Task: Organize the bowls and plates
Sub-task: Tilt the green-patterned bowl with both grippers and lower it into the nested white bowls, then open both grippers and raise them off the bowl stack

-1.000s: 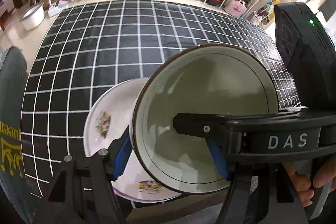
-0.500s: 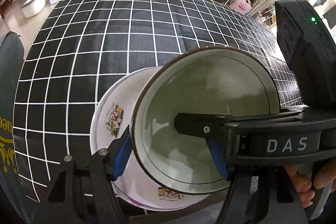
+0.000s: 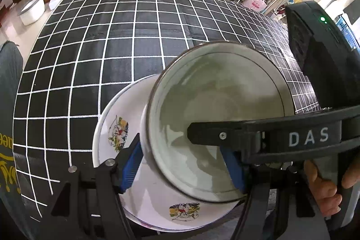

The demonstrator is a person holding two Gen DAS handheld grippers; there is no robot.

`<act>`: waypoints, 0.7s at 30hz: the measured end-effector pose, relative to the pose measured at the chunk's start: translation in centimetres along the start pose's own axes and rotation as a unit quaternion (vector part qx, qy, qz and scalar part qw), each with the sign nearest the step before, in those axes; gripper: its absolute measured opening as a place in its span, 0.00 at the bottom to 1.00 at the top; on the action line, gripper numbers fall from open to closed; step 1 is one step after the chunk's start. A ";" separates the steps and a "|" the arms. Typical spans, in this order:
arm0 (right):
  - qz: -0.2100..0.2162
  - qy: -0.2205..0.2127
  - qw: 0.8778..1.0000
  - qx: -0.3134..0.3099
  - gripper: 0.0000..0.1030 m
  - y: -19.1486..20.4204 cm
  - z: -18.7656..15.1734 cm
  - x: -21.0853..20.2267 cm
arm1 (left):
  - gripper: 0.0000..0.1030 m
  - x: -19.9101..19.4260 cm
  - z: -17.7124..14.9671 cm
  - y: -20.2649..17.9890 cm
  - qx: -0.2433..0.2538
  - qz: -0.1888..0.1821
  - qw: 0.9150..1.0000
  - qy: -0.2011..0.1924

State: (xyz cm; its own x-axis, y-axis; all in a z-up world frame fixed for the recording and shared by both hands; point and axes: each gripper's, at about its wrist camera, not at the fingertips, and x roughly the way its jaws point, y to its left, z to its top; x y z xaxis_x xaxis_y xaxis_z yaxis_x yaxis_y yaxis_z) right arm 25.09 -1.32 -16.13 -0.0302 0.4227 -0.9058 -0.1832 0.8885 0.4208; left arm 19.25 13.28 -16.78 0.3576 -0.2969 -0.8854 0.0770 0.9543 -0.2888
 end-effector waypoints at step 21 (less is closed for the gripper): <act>-0.027 -0.067 0.997 -0.041 0.66 0.8 -2.1 -5.1 | 0.64 -3.3 0.5 0.7 -0.023 0.036 0.999 -0.029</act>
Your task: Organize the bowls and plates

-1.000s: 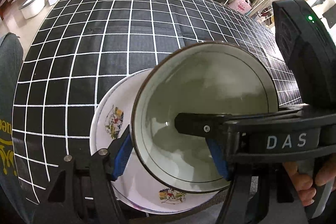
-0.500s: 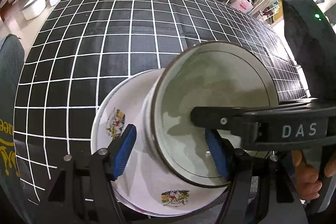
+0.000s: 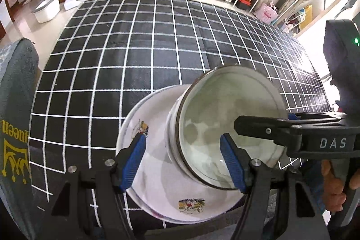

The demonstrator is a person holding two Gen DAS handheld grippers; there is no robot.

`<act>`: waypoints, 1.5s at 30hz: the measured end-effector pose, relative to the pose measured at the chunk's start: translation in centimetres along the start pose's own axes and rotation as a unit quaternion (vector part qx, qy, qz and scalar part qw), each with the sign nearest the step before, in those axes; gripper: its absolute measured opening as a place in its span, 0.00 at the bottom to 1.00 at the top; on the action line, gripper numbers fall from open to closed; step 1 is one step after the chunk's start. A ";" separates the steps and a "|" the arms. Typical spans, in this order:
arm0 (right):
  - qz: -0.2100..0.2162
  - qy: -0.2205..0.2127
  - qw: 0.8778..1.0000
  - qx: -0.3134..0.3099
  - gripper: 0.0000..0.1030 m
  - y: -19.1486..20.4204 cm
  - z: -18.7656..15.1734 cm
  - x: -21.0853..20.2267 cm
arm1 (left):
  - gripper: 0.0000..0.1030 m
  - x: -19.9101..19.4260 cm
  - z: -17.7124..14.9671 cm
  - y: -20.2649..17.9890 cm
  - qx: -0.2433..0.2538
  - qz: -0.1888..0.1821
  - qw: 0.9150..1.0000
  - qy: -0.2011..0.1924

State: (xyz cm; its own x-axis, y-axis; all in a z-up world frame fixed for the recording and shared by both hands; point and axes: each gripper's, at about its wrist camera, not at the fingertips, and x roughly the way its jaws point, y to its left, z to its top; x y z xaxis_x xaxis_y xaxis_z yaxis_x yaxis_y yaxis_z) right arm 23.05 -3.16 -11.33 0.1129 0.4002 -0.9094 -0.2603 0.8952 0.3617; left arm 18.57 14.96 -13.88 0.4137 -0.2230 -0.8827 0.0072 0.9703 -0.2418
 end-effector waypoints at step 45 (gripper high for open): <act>-0.160 -0.406 0.896 -0.088 0.99 -1.4 -24.0 -20.2 | 1.00 -18.2 -15.1 -17.2 0.091 0.089 0.932 -0.339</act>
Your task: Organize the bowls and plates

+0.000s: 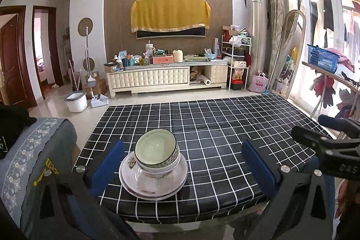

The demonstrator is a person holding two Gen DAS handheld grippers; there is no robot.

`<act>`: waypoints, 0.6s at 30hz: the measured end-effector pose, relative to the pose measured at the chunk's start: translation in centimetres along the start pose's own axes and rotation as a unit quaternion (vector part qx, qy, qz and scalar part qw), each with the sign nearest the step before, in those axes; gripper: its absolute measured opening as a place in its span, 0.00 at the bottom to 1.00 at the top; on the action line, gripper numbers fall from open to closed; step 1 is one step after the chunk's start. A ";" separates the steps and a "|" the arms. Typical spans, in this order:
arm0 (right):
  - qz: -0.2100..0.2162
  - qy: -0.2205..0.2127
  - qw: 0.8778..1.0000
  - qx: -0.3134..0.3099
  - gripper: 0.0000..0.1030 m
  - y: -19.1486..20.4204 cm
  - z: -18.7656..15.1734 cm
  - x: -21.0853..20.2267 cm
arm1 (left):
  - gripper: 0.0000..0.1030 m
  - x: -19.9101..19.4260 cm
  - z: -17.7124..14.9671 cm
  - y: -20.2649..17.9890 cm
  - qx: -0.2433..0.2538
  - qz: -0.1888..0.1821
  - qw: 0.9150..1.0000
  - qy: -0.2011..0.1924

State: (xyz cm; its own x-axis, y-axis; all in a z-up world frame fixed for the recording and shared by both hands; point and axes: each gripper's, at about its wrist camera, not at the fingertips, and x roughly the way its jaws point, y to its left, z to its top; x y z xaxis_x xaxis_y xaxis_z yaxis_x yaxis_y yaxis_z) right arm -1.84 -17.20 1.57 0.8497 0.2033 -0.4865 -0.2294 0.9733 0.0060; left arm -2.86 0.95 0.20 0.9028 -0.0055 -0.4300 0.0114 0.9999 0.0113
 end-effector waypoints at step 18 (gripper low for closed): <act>-0.014 0.003 1.000 -0.020 1.00 0.6 -2.2 -1.8 | 1.00 -3.1 -2.3 -0.7 -0.003 -0.015 1.000 -0.012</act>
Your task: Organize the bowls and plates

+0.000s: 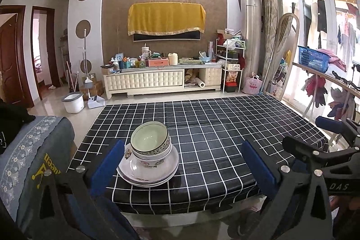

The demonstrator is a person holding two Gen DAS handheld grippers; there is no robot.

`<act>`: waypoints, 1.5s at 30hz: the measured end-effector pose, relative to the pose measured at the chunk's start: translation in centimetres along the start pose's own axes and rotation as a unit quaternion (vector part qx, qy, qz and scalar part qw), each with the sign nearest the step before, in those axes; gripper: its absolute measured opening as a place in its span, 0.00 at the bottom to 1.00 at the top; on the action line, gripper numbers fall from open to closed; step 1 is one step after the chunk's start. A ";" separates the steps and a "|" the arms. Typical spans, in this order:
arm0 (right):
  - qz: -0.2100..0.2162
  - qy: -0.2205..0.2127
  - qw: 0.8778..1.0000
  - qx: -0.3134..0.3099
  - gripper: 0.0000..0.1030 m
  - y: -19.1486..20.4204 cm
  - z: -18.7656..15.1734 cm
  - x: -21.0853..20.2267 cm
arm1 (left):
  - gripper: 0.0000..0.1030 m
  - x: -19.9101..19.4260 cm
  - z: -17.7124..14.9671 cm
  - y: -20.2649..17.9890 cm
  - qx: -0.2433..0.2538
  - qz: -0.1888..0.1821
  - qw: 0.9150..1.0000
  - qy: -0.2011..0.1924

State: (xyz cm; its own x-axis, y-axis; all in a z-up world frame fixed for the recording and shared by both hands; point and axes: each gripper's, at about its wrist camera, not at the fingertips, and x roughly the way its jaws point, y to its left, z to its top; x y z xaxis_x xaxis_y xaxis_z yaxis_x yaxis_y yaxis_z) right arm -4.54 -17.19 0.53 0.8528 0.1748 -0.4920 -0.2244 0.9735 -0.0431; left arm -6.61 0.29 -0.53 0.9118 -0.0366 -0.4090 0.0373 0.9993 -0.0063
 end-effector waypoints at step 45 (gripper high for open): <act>-0.008 0.002 1.000 -0.005 1.00 0.2 -0.6 -0.5 | 1.00 -0.7 -0.6 -0.4 0.001 0.008 1.000 0.006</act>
State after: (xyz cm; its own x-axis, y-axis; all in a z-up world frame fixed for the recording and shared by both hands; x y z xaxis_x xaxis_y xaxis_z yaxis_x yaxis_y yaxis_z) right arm -5.30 -17.20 0.21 0.8548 0.1578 -0.4944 -0.2148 0.9748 -0.0601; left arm -7.55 -0.05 -0.76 0.9075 -0.0207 -0.4195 0.0234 0.9997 0.0013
